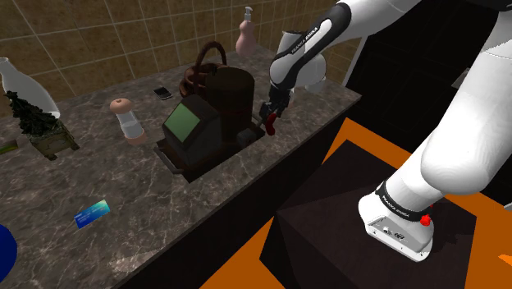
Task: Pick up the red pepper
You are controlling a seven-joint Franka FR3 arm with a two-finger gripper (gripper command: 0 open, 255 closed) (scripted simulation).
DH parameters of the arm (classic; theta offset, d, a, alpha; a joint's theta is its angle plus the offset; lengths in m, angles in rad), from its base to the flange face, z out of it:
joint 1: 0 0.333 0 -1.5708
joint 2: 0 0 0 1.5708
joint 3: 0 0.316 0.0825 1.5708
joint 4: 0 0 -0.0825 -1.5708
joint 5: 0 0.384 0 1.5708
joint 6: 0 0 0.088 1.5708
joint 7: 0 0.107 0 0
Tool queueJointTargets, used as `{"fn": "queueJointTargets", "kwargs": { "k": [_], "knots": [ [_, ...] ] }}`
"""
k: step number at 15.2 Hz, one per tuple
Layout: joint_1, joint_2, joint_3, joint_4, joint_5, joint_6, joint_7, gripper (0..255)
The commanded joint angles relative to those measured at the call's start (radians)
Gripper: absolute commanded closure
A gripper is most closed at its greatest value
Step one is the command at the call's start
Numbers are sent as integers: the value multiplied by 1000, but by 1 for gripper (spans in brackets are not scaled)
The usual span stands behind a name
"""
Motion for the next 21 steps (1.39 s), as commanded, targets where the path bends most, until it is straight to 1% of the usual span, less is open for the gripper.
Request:
{"fn": "queueJointTargets", "kwargs": {
  "k": [1,10,21],
  "knots": [
    [0,3,1,-1,2,5,-1,255],
    [0,5,1,-1,2,7,-1,255],
    [5,-125,-13,11,-43,-133,43,255]
  ]
}}
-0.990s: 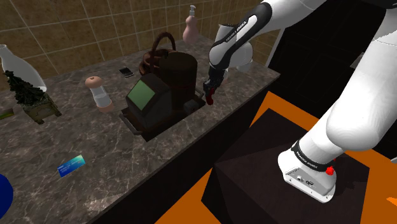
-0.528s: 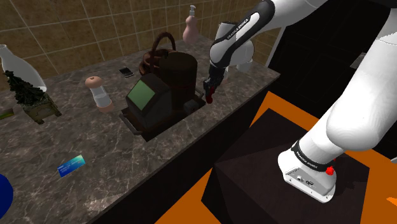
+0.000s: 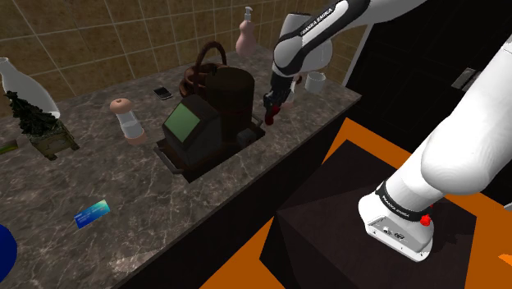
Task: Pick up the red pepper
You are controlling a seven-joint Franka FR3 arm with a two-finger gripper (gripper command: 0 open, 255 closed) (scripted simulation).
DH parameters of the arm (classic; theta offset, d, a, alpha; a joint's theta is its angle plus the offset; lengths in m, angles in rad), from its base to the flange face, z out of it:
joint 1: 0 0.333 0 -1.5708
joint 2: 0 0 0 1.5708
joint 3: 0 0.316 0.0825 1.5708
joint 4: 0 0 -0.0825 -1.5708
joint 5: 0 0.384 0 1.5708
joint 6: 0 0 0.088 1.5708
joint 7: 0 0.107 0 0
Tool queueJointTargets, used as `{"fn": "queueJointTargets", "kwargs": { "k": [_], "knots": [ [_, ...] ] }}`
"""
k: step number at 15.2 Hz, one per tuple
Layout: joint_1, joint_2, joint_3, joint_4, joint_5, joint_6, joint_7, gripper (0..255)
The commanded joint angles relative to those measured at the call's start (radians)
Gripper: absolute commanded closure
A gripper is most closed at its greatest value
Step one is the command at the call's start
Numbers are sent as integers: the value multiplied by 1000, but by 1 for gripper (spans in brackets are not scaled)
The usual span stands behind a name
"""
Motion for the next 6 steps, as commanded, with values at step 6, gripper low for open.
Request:
{"fn": "queueJointTargets", "kwargs": {
  "k": [6],
  "knots": [
    [0,-57,-4,14,-18,-70,18,255]
  ]
}}
